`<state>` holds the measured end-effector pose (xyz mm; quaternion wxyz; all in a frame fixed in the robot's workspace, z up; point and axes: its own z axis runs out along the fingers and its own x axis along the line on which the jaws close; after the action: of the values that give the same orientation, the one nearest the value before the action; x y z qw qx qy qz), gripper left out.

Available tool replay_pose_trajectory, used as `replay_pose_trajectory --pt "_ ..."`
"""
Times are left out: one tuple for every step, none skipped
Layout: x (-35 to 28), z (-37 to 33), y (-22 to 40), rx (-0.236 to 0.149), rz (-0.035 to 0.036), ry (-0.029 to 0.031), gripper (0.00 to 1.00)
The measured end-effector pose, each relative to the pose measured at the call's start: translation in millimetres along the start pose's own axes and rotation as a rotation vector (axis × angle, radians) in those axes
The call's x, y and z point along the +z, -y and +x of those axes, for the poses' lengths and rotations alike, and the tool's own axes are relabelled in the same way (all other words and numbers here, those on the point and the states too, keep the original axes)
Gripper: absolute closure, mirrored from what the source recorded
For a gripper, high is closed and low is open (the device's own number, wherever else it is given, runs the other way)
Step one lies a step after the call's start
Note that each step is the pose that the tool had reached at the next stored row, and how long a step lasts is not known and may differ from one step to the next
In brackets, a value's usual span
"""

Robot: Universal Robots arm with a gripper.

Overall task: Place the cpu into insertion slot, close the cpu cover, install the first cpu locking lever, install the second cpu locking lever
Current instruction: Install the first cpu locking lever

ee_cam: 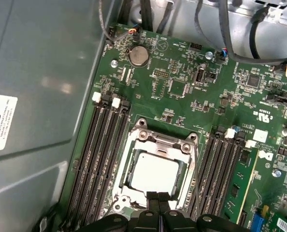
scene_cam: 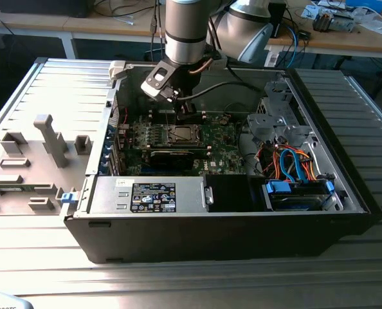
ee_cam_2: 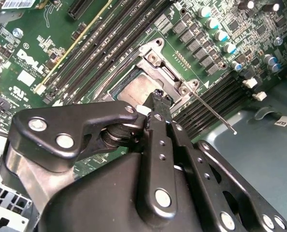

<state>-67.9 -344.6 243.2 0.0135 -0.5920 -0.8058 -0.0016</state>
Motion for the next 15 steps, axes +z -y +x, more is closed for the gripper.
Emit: replay_pose_trajectory --pt "0.0 0.0 0.0 -0.007 0.0001 0.0001 0.89" --pt "0.0 0.0 0.0 -0.015 0.0004 0.0002 0.89" --pt "0.0 0.0 0.0 -0.028 0.0006 0.0004 0.89" --pt "0.0 0.0 0.0 -0.042 0.0010 0.0006 0.89" --pt "0.0 0.0 0.0 -0.052 0.0013 0.0007 0.89" --pt "0.0 0.0 0.0 -0.059 0.0013 0.0008 0.89" --pt "0.0 0.0 0.0 -0.066 0.0016 0.0009 0.89" --pt "0.0 0.0 0.0 -0.077 0.0018 0.0011 0.89" --pt "0.0 0.0 0.0 -0.085 0.0020 0.0012 0.89" --pt "0.0 0.0 0.0 -0.090 0.0021 0.0012 0.89" --pt "0.0 0.0 0.0 -0.097 0.0023 0.0013 0.89" --pt "0.0 0.0 0.0 -0.104 0.0024 0.0014 0.89" --pt "0.0 0.0 0.0 -0.111 0.0026 0.0015 0.89" --pt "0.0 0.0 0.0 -0.120 0.0028 0.0016 0.89" --pt "0.0 0.0 0.0 -0.128 0.0030 0.0018 0.89"
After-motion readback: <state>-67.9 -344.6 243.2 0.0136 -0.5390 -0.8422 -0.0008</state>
